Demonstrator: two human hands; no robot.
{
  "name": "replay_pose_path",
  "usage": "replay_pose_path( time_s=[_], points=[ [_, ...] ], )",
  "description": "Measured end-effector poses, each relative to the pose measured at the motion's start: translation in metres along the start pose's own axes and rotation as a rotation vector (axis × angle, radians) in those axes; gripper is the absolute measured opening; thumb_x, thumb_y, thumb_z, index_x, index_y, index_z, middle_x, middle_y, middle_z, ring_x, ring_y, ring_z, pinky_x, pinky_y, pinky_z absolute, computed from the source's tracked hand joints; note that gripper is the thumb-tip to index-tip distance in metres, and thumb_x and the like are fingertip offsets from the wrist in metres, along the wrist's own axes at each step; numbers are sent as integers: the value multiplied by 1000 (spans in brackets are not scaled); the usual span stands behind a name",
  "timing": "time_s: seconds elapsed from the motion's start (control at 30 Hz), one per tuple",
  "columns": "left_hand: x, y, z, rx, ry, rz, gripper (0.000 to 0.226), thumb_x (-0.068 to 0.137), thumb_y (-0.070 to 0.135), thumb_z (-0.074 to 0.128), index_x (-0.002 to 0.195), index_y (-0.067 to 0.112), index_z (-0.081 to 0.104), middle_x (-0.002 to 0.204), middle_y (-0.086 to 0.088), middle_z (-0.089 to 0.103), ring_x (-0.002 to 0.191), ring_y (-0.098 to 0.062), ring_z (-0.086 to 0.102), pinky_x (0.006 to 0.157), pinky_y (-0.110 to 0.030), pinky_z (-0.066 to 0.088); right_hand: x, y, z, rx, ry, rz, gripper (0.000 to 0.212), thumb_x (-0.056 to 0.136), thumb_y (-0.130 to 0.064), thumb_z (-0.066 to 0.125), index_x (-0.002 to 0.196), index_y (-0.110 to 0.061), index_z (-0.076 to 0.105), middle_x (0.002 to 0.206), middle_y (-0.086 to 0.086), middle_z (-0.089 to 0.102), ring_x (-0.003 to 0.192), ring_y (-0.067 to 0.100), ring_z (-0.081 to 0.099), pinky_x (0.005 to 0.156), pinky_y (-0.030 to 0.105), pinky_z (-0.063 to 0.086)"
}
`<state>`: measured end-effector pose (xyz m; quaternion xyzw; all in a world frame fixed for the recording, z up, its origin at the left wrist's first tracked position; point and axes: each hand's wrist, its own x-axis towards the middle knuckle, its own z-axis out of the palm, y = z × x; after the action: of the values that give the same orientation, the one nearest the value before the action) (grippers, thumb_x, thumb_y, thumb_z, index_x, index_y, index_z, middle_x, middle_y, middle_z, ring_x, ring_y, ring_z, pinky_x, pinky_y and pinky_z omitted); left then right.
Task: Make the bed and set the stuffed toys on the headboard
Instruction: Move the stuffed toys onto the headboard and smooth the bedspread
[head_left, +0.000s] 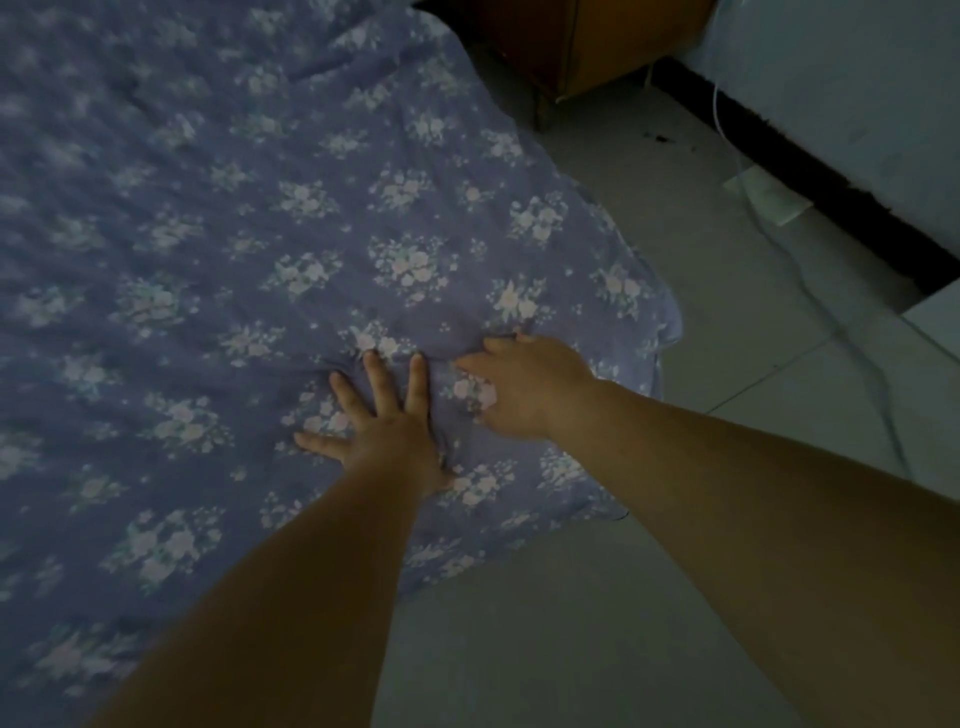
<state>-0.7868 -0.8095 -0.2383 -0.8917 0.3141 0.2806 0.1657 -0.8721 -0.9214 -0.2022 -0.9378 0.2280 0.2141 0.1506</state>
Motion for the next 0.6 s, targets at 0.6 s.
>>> replay_pose_path(
  time_s=[0.6],
  points=[
    [-5, 7, -23, -89, -64, -47, 118, 66, 85, 44, 145, 31, -24, 153, -10, -28, 141, -44, -19, 106, -71, 7, 65, 141, -56, 479, 309, 574, 27, 91, -18, 52, 114, -8, 62, 121, 22, 59, 111, 38, 56, 92, 37, 45]
  ],
)
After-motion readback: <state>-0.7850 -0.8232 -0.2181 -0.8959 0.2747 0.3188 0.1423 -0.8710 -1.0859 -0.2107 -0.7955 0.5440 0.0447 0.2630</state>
